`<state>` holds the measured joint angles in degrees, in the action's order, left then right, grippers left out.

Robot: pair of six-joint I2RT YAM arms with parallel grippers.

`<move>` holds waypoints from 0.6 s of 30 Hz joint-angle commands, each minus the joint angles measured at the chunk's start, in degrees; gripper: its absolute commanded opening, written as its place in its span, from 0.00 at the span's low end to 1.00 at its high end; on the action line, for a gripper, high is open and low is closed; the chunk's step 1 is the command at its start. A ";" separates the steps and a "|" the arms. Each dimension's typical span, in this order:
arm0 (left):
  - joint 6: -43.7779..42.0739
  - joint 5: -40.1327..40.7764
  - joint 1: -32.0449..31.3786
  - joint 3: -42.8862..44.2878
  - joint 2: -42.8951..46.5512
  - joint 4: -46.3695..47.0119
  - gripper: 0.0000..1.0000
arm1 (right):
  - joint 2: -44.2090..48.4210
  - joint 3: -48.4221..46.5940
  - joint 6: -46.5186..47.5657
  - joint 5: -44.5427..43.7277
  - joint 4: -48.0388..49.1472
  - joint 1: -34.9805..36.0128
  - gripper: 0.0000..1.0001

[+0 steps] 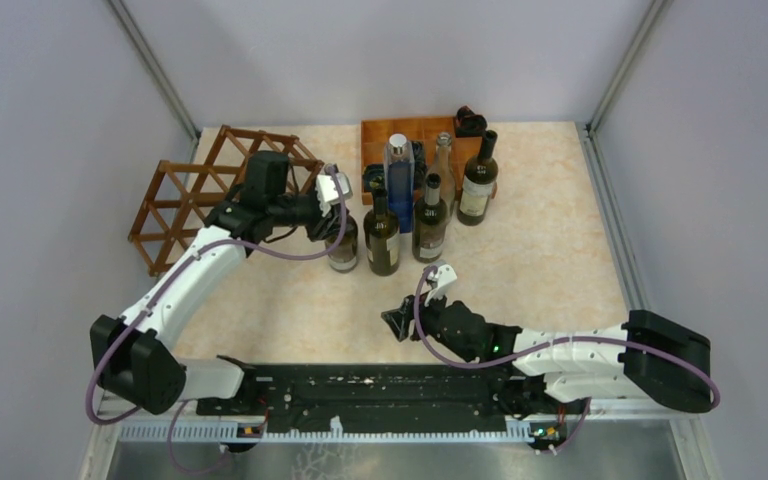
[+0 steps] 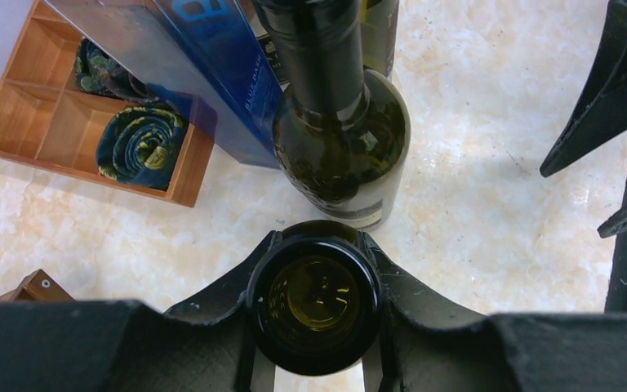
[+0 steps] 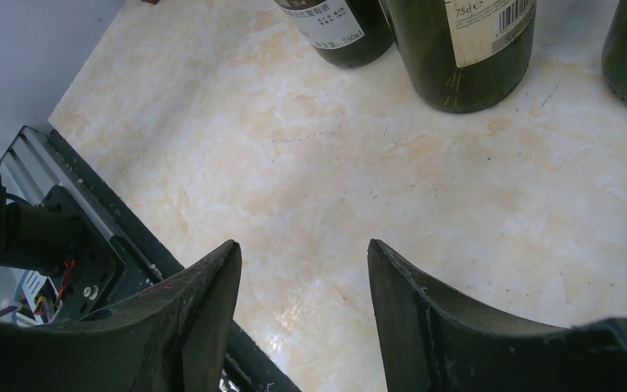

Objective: Take the wine bottle off the wine rack

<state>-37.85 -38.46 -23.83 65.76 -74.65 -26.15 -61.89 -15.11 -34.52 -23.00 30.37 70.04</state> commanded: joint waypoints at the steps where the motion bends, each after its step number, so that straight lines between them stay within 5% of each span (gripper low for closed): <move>1: 3.17 -1.94 0.59 2.18 -1.11 6.78 0.00 | 0.96 -0.93 0.16 -1.85 1.73 0.71 0.59; 9: 5.98 -3.42 2.34 3.24 -2.92 5.11 0.00 | 2.02 -1.00 -0.02 -2.98 0.33 0.76 0.64; 18: 9.29 -3.09 4.76 -0.30 0.99 8.12 0.62 | 2.34 -1.93 0.19 -3.93 -1.11 0.80 0.74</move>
<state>-30.15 -39.88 -19.46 66.32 -77.03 -21.96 -60.88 -15.11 -34.59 -25.45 28.88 70.13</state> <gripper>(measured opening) 0.520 0.720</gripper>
